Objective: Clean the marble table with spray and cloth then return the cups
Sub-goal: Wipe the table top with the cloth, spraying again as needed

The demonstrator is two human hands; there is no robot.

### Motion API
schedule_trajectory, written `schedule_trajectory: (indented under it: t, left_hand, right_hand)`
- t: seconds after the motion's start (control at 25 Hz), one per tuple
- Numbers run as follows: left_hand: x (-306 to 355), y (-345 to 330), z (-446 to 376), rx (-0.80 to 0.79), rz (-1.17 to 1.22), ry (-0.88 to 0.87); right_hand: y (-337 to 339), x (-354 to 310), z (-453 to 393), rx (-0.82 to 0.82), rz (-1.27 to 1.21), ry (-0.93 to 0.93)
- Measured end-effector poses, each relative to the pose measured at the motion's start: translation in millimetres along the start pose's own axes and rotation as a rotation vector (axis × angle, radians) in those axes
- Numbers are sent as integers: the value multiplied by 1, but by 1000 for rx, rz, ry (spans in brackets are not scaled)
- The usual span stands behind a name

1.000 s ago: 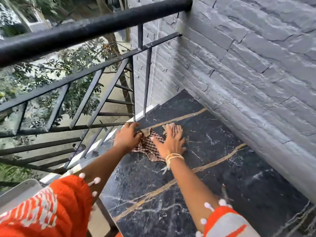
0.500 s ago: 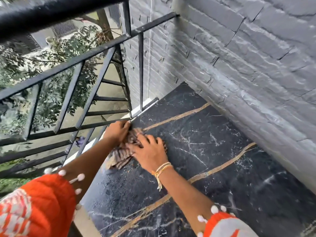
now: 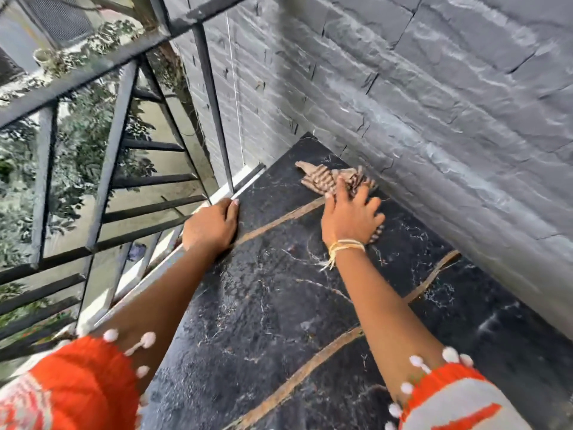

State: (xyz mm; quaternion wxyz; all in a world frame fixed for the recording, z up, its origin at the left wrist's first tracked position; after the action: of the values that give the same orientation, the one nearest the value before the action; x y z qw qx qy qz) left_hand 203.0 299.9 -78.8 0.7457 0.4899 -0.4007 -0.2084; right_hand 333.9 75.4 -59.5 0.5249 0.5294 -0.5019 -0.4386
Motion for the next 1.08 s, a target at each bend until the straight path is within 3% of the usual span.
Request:
schedule_trajectory:
  t: [0.16, 0.24, 0.4, 0.56, 0.64, 0.72, 0.96, 1.08]
  left_hand:
    - [4, 3, 3, 12, 7, -3]
    - [2, 3, 3, 3, -7, 8]
    - [1, 3, 1, 10, 6, 3]
    - [-1, 0, -2, 39, 7, 9]
    - [-1, -2, -3, 46, 4, -3]
    - [-1, -2, -3, 44, 1, -6]
    - [0, 0, -1, 30, -3, 21]
    - [4, 2, -1, 11, -14, 30]
  right_hand:
    - [6, -48, 68, 67, -53, 463]
    - [4, -59, 91, 67, -102, 596]
    - [2, -71, 23, 41, -120, 654]
    - [-2, -48, -84, -60, -68, 352]
    - [-8, -34, -97, -52, -54, 194]
    - [-8, -40, -85, 17, -26, 170]
    - [6, -90, 43, 73, -184, 663]
    - [8, -87, 49, 46, -170, 725]
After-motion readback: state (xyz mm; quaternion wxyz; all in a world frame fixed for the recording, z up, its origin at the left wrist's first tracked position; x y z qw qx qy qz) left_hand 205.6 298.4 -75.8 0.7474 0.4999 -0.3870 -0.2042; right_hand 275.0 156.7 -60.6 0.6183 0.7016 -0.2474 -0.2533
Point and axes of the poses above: each hand's wrist, its own z-axis away from the middle knuckle, its own y-axis out of the back of the hand, x = y × z, the point moved 3 cm from there along -z, towards the middle knuckle, and after that the axes turned 3 degrees about z, right-handed, at the moved point
